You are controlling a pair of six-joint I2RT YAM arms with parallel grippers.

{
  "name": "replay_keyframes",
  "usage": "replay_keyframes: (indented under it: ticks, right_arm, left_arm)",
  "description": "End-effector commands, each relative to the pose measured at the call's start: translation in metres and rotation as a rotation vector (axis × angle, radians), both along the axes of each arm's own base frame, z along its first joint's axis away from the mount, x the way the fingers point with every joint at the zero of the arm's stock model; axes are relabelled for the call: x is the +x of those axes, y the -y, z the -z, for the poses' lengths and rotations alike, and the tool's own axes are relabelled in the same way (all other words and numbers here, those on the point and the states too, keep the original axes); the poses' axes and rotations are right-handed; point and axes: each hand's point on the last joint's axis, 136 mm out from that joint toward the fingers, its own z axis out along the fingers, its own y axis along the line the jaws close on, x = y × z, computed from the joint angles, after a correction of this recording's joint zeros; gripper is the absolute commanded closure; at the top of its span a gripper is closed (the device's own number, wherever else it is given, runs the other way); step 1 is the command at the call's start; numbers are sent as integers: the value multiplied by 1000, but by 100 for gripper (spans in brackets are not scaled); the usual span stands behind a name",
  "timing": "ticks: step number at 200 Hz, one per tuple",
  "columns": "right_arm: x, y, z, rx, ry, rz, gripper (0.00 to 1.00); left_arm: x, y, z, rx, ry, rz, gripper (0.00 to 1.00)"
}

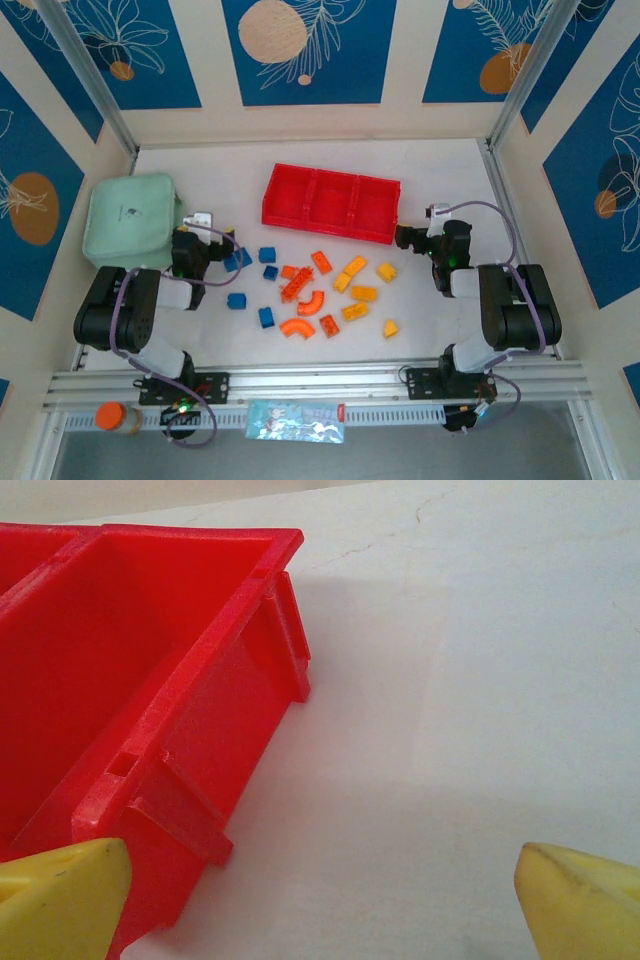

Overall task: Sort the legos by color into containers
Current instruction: Pick up the lego from the center of the table.

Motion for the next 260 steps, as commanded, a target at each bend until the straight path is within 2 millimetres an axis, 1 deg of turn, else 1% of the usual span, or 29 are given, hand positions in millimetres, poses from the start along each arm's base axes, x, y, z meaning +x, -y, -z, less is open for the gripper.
replay_keyframes:
  ticks: [1,50,66,85,113,131,162,176,188,196,201,216,233,244,260]
  right_arm:
    - [7,-2,-14,-13,51,-14,1]
    - [6,-2,-15,3,53,-28,1]
    - [4,-6,-20,6,58,-50,1]
    - [1,-3,-27,9,66,-32,1]
    - [-2,8,-44,22,39,37,1]
    - [-6,16,-61,70,20,80,1]
    - [-19,18,-95,211,-4,116,1]
    - [-24,22,-104,317,-18,178,1]
    - [-33,29,-97,422,-83,263,1]
    - [-41,35,-87,496,-146,346,1]
    - [-44,35,-82,522,-168,360,1]
    - [-47,22,-78,537,-199,278,1]
    - [-51,14,-70,491,-246,262,1]
    - [-53,4,-70,469,-261,220,1]
    - [-58,-12,-70,436,-289,168,1]
  left_arm:
    - [4,3,-6,9,17,21,1]
    - [3,3,-7,7,19,24,1]
    - [2,6,-11,4,31,40,1]
    - [-4,6,-19,4,59,46,1]
    - [-13,5,-36,-2,75,41,1]
    - [-18,4,-47,-25,55,34,1]
    - [-26,4,-70,-104,43,13,1]
    - [-29,-2,-82,-170,42,-41,1]
    - [-34,-8,-87,-274,15,-111,1]
    - [-37,-10,-88,-320,-8,-140,1]
    - [-39,-12,-86,-341,-19,-159,1]
    - [-45,-15,-77,-425,-43,-216,1]
    - [-52,-13,-70,-468,-117,-228,1]
    - [-57,-7,-69,-491,-170,-213,1]
    - [-64,10,-72,-531,-219,-136,1]
